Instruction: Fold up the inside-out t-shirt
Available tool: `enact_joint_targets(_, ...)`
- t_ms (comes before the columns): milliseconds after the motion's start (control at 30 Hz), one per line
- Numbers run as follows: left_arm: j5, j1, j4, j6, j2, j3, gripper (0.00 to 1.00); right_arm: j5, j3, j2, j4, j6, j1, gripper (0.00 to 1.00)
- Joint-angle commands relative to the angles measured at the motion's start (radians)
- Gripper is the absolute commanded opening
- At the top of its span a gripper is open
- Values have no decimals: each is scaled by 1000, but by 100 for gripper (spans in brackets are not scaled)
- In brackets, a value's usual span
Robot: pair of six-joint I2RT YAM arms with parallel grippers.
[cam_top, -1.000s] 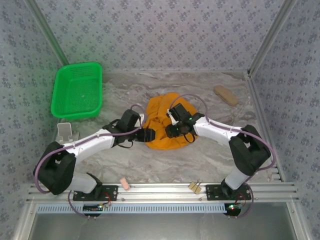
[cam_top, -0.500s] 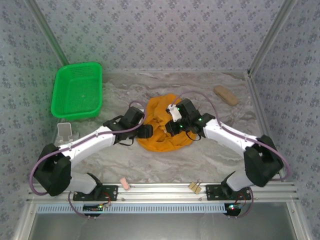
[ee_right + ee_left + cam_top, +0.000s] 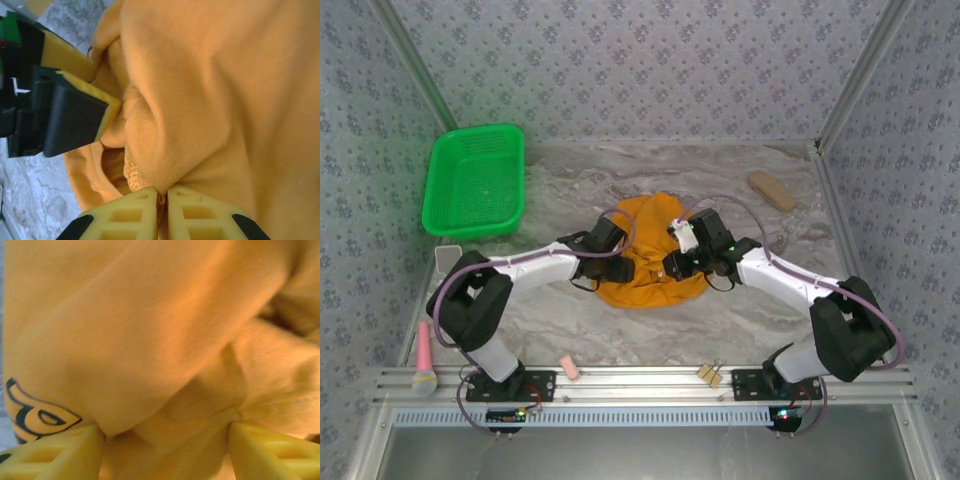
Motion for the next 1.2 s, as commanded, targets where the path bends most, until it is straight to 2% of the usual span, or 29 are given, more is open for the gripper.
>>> enact_joint_targets(0, 59, -6, 81, 27, -40, -16, 66, 19, 45, 13, 6, 23, -34, 13)
enact_joint_targets(133, 124, -19, 104, 53, -70, -37, 67, 10, 92, 53, 24, 49, -65, 14)
enact_joint_targets(267, 50, -91, 113, 82, -60, -26, 68, -26, 120, 93, 43, 58, -71, 14)
enact_joint_targets(367, -45, -107, 70, 82, -11, -9, 66, -30, 135, 111, 34, 56, -71, 14)
enact_joint_targets(400, -80, -106, 63, 79, -3, -13, 61, -28, 136, 112, 33, 56, -72, 14)
enact_joint_targets(467, -152, -104, 48, 65, 3, -20, 40, -22, 131, 106, 31, 55, -72, 14)
enact_joint_targets(567, -245, -105, -3, 75, -11, -12, 22, 1, 126, 93, 24, 45, -77, 14)
enact_joint_targets(700, -323, -101, -63, 132, -42, 8, 7, 31, 131, 88, 5, 17, -79, 14)
enact_joint_targets(767, -309, -93, -76, 154, -70, 12, 0, 64, 138, 85, -10, 3, -79, 14)
enact_joint_targets(900, -203, -81, -66, 162, -149, 7, 0, 110, 164, 78, -57, -46, -61, 15)
enact_joint_targets(1000, -89, -56, -16, 132, -220, -26, 0, 115, 186, 68, -117, -123, 1, 30)
enact_joint_targets(1167, 53, 11, 64, 102, -296, -90, 0, 66, 144, 48, -95, -129, 123, 44)
